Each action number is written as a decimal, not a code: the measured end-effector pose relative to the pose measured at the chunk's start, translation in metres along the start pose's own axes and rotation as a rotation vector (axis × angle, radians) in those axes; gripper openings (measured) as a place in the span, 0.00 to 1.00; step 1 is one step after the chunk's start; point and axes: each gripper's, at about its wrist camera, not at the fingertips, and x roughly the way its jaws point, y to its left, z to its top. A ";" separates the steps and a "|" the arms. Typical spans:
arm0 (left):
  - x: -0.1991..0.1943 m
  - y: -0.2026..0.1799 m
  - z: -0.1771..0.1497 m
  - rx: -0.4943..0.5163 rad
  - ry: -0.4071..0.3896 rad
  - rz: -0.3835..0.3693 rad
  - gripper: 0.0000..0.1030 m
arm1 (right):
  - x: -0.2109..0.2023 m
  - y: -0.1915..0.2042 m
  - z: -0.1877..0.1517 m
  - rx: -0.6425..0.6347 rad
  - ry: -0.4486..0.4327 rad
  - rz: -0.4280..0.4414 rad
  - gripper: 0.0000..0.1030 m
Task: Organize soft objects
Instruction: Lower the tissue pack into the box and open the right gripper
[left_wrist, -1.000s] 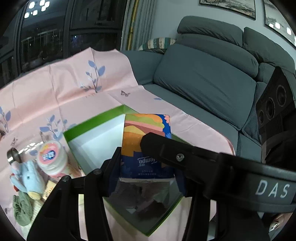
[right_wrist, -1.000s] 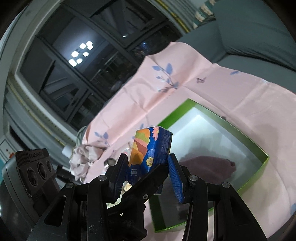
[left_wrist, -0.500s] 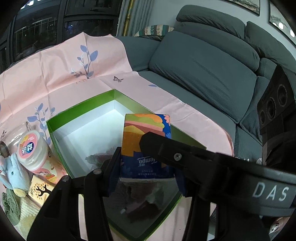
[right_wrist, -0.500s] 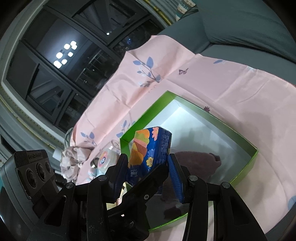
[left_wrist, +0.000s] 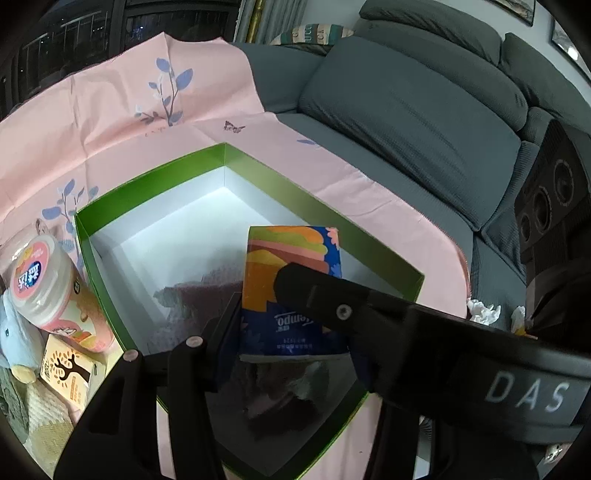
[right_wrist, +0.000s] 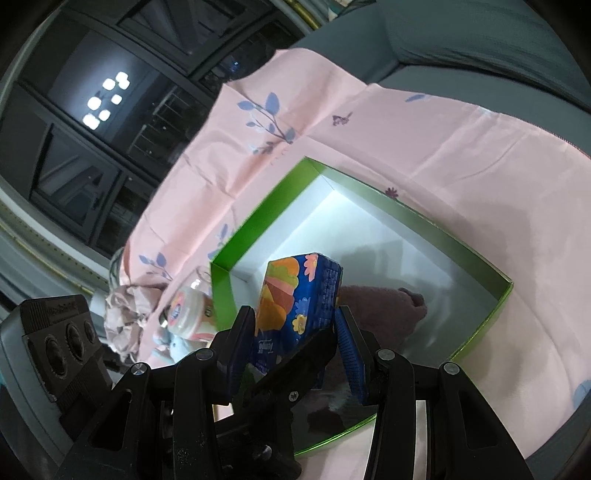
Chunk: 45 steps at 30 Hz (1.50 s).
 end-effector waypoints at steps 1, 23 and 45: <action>0.002 0.000 0.000 -0.004 0.004 -0.002 0.49 | 0.002 -0.001 0.000 0.003 0.004 -0.007 0.47; 0.028 0.011 -0.004 -0.068 0.133 -0.032 0.50 | 0.010 -0.005 -0.001 0.008 0.039 -0.096 0.47; 0.006 -0.003 -0.003 0.006 0.080 0.034 0.67 | 0.004 -0.005 -0.001 0.008 0.014 -0.105 0.47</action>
